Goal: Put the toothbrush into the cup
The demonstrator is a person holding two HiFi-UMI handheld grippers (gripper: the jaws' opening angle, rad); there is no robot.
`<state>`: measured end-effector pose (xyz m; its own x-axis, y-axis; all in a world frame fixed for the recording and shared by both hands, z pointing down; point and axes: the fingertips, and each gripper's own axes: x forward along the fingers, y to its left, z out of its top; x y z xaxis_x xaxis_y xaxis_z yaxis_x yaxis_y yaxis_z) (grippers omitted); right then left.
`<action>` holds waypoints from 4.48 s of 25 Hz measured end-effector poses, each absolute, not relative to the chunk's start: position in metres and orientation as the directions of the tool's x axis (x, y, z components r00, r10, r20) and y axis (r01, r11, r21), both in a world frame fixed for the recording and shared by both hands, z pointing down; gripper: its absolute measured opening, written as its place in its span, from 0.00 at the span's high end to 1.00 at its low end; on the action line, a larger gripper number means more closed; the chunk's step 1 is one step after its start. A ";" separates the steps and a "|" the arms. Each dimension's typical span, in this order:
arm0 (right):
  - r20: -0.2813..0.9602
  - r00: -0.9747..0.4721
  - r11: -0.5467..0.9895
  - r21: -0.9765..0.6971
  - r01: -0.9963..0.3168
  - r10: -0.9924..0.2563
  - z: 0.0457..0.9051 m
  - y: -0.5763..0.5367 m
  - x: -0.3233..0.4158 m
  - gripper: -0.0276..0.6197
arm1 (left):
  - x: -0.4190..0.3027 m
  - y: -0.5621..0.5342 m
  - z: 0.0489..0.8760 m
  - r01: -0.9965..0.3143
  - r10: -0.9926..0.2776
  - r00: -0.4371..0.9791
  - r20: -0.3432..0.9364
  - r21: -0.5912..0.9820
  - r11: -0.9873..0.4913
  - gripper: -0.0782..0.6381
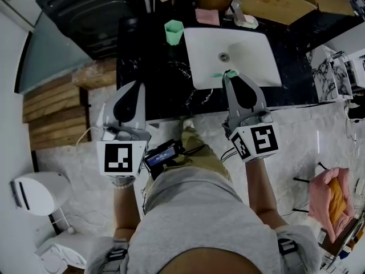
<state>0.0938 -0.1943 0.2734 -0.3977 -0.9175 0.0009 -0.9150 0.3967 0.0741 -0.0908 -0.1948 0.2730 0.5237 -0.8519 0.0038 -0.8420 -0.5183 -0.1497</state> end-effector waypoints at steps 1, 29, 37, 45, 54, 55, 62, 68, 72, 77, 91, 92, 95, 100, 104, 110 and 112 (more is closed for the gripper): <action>0.001 -0.403 0.402 0.074 -0.913 -0.915 0.273 -0.195 0.093 0.92 | -0.091 -0.195 0.273 -0.842 -0.852 0.523 0.005 -0.154 -0.517 0.88; -0.020 -0.539 0.533 0.115 -0.838 -0.842 0.262 -0.279 0.061 0.92 | -0.111 -0.219 0.292 -0.907 -0.914 0.403 0.052 -0.110 -0.406 0.88; -0.038 -0.565 0.559 0.113 -0.822 -0.824 0.257 -0.312 0.047 0.92 | -0.129 -0.227 0.295 -0.931 -0.937 0.344 0.063 -0.107 -0.349 0.88; -0.047 -0.582 0.575 0.101 -0.812 -0.812 0.259 -0.345 0.037 0.92 | -0.142 -0.234 0.300 -0.951 -0.954 0.288 0.078 -0.096 -0.295 0.88; -0.034 -0.567 0.563 0.080 -0.823 -0.823 0.277 -0.385 0.034 0.92 | -0.149 -0.241 0.304 -0.964 -0.966 0.241 0.094 -0.095 -0.250 0.88; -0.030 -0.567 0.563 0.078 -0.823 -0.823 0.280 -0.389 0.033 0.92 | -0.150 -0.242 0.304 -0.965 -0.967 0.238 0.094 -0.094 -0.246 0.88; 0.019 -0.571 0.570 0.086 -0.817 -0.821 0.303 -0.409 0.025 0.92 | -0.153 -0.246 0.307 -0.969 -0.970 0.221 0.105 -0.092 -0.230 0.88; 0.081 -0.576 0.582 0.117 -0.805 -0.813 0.328 -0.419 0.019 0.92 | -0.155 -0.248 0.310 -0.972 -0.972 0.208 0.112 -0.084 -0.218 0.88; 0.123 -0.580 0.593 0.144 -0.792 -0.805 0.343 -0.425 0.014 0.92 | -0.158 -0.250 0.311 -0.974 -0.973 0.197 0.121 -0.085 -0.208 0.88; 0.158 -0.586 0.606 0.172 -0.776 -0.795 0.357 -0.427 0.009 0.92 | -0.159 -0.250 0.311 -0.977 -0.975 0.184 0.121 -0.084 -0.195 0.88; 0.184 -0.632 0.658 0.249 -0.711 -0.752 0.364 -0.421 -0.015 0.91 | -0.159 -0.251 0.314 -0.979 -0.976 0.173 0.133 -0.083 -0.185 0.88; 0.190 -0.636 0.664 0.254 -0.704 -0.748 0.366 -0.420 -0.017 0.91 | -0.159 -0.250 0.315 -0.979 -0.976 0.172 0.134 -0.083 -0.184 0.88; 0.207 -0.645 0.676 0.278 -0.682 -0.736 0.370 -0.417 -0.024 0.90 | -0.160 -0.250 0.315 -0.981 -0.977 0.167 0.133 -0.075 -0.178 0.88; 0.219 -0.652 0.685 0.318 -0.655 -0.725 0.372 -0.414 -0.035 0.90 | -0.162 -0.249 0.315 -0.981 -0.978 0.164 0.131 -0.085 -0.176 0.88; 0.230 -0.647 0.686 0.303 -0.662 -0.727 0.375 -0.417 -0.034 0.90 | -0.163 -0.249 0.315 -0.981 -0.978 0.161 0.130 -0.085 -0.173 0.88; 0.251 -0.638 0.686 0.268 -0.677 -0.728 0.381 -0.416 -0.029 0.81 | -0.162 -0.249 0.314 -0.980 -0.978 0.167 0.128 -0.084 -0.178 0.88; 0.244 -0.637 0.682 0.252 -0.686 -0.731 0.379 -0.415 -0.027 0.80 | -0.161 -0.248 0.314 -0.980 -0.977 0.170 0.127 -0.079 -0.181 0.88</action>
<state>-0.0267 -0.4149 0.3789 -0.6372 -0.7310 0.2442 -0.6861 0.6823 0.2524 -0.1615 -0.2485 0.3141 0.1702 -0.9772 0.1273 -0.9803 -0.1810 -0.0792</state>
